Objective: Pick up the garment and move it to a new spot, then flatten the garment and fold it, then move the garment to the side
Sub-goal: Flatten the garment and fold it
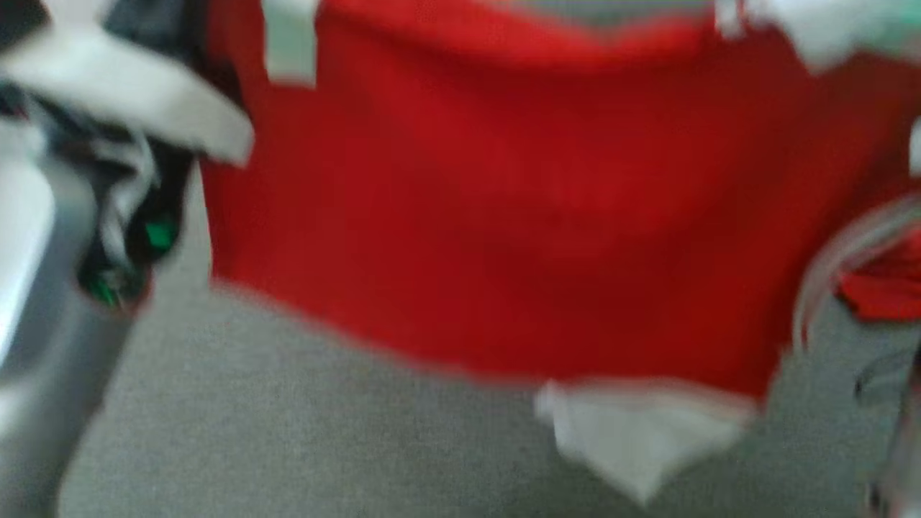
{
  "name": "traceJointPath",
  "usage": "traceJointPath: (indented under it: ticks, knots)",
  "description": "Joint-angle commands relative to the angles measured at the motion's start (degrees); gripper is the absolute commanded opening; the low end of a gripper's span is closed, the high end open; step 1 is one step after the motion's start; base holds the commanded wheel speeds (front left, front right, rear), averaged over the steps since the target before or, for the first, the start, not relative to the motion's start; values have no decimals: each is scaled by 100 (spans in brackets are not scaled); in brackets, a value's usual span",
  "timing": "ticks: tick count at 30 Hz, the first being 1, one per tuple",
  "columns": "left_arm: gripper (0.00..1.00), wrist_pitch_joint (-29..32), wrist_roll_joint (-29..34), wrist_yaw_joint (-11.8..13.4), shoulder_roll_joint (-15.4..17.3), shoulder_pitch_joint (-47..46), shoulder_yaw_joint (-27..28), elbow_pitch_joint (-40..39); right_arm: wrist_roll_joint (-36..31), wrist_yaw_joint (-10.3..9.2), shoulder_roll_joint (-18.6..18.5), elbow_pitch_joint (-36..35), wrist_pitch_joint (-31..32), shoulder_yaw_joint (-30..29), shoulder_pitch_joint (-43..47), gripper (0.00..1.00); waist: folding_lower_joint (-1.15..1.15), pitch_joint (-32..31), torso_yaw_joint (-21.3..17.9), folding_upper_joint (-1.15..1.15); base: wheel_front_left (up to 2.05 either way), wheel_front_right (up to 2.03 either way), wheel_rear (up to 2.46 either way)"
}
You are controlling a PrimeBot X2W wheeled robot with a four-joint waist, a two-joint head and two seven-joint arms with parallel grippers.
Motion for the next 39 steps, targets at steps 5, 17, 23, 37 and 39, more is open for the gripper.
traceJointPath:
  ticks: [5,17,23,37,39]
  knots:
    - [0,-135,472,-261,104,-1800,199,1259,-477,42,-210,1289,-506,425,-2061,0,-2,794,-129,0,0,0,0]
    - [0,-1612,1538,-784,-176,-4005,-95,3549,-1071,42,179,3356,-1234,958,-4617,0,-2,2098,-396,0,0,0,0]
    - [0,-2236,1547,-991,-226,-3735,-183,4248,-1055,42,257,3682,-1577,1232,-4186,0,-2,2766,-414,0,0,0,0]
    - [0,-3262,1043,-1364,-338,-2182,-80,4506,-518,42,131,2946,-1934,1358,-2124,0,-2,2649,-188,0,0,0,0]
    - [0,-3289,925,-1346,-338,-1779,-43,4325,-413,42,128,2650,-1885,1281,-1685,0,-2,2522,-159,0,0,0,0]
